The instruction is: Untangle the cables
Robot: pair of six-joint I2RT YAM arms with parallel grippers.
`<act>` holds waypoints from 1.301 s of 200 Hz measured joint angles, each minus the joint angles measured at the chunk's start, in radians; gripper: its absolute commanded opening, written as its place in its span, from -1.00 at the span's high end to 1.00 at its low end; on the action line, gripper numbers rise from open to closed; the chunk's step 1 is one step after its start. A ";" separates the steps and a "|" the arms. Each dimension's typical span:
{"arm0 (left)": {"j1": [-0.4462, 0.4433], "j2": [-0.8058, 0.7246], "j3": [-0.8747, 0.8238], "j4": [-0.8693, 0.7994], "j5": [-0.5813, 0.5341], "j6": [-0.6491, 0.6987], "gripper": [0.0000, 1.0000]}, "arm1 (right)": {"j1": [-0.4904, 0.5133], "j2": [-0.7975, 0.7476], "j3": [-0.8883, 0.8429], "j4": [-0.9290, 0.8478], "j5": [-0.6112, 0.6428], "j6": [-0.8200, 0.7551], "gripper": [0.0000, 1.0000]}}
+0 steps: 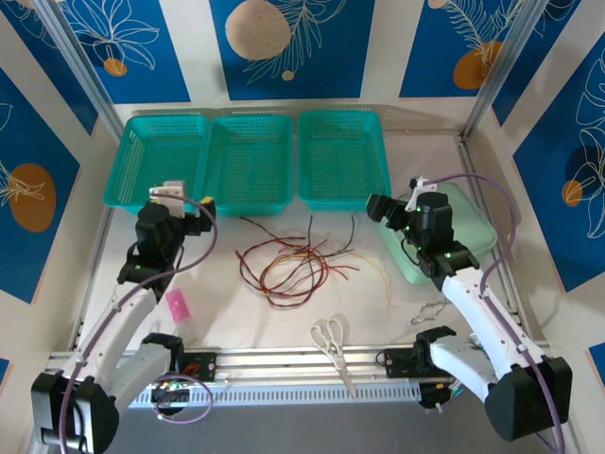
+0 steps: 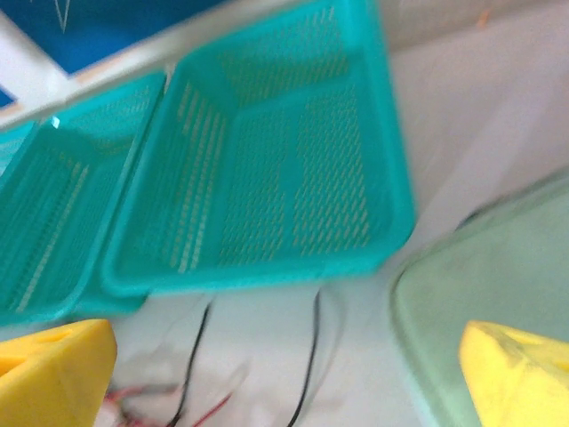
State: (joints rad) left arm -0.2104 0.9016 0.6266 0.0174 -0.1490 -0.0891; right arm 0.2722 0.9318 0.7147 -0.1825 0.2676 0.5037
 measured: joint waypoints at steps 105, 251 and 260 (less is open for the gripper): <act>-0.571 0.502 0.261 -0.364 0.154 -0.097 -0.47 | 0.075 0.056 -0.018 -0.305 -0.157 0.249 -0.98; -0.619 0.868 0.398 -0.312 0.246 -0.145 0.60 | -0.045 -0.027 -0.074 -0.356 -0.258 0.237 -0.98; -0.619 0.874 0.398 -0.314 0.246 -0.143 0.82 | -0.045 -0.027 -0.074 -0.356 -0.262 0.237 -0.98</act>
State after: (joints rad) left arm -0.8291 1.7756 1.0245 -0.2966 0.0971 -0.2321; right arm 0.2276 0.9051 0.6411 -0.5381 0.0059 0.7403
